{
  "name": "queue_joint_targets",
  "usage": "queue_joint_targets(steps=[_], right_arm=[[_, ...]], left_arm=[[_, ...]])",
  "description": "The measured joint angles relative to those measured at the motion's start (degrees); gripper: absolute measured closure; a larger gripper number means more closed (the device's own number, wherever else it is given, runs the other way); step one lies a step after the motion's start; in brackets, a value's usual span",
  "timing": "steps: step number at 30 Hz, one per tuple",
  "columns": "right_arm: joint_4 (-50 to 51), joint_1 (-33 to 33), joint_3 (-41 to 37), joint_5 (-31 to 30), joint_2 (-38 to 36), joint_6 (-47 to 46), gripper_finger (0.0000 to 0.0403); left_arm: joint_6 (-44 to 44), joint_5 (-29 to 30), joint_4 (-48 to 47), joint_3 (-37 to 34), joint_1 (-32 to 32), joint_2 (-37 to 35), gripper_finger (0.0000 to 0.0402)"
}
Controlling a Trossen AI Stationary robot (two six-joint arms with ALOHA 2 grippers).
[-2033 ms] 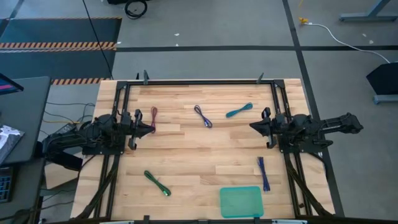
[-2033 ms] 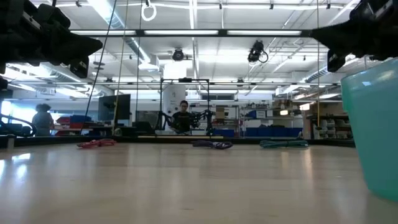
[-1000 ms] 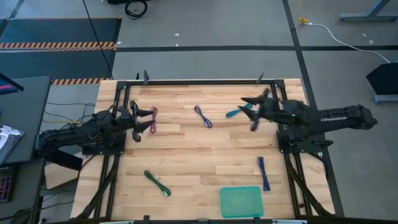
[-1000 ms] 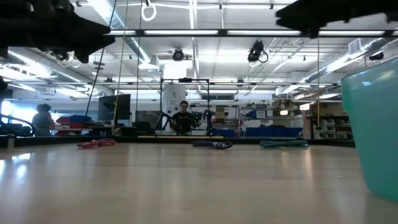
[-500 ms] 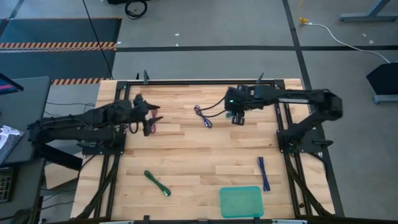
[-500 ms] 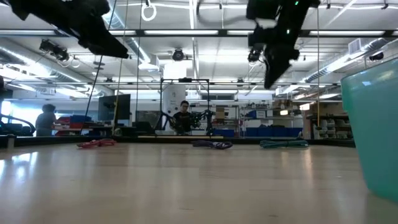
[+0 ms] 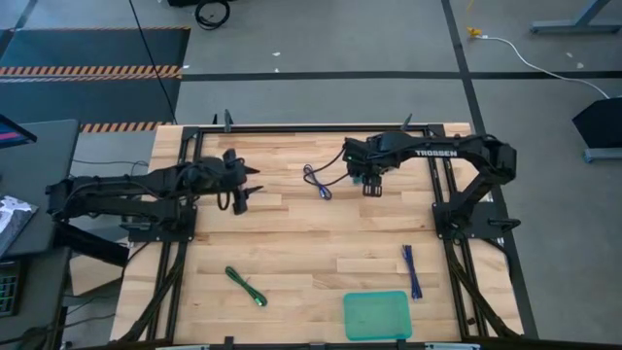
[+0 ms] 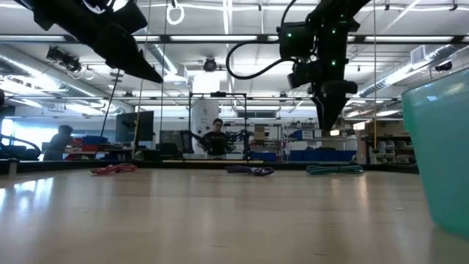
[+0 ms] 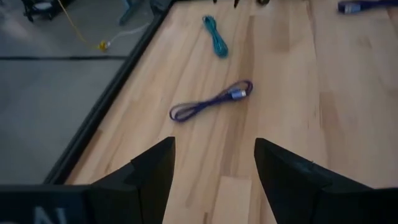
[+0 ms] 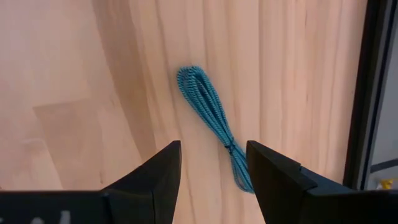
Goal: Pick and place USB-C Cables
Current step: Put the pink charger cable into the blue bin
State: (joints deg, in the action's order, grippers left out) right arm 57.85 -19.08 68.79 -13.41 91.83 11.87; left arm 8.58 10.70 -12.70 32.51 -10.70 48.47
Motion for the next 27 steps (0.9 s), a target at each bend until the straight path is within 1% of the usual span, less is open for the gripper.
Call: queue_joint_targets(steps=[7,11,24,25,27], right_arm=[[-0.6,-2.9,0.0,1.4,1.9,0.4,0.0215],[-1.4,-3.3,0.0,1.6,2.0,0.8,0.0215],[-1.2,-3.4,0.0,1.5,1.8,-0.2,0.0215],[-1.3,-3.4,0.0,1.5,1.8,-0.2,0.0215],[-1.3,-3.4,0.0,1.5,1.8,-0.2,0.0215]], left_arm=[[-0.3,-4.0,7.0,0.0,0.1,0.0,0.0173],[1.9,-4.5,11.6,0.0,0.1,0.0,0.0173],[-0.4,-4.5,8.0,0.0,0.0,1.0,0.0173],[0.1,-4.0,8.0,0.0,0.0,1.1,0.0173],[2.7,-0.6,8.4,0.0,-0.5,1.0,0.0174]])
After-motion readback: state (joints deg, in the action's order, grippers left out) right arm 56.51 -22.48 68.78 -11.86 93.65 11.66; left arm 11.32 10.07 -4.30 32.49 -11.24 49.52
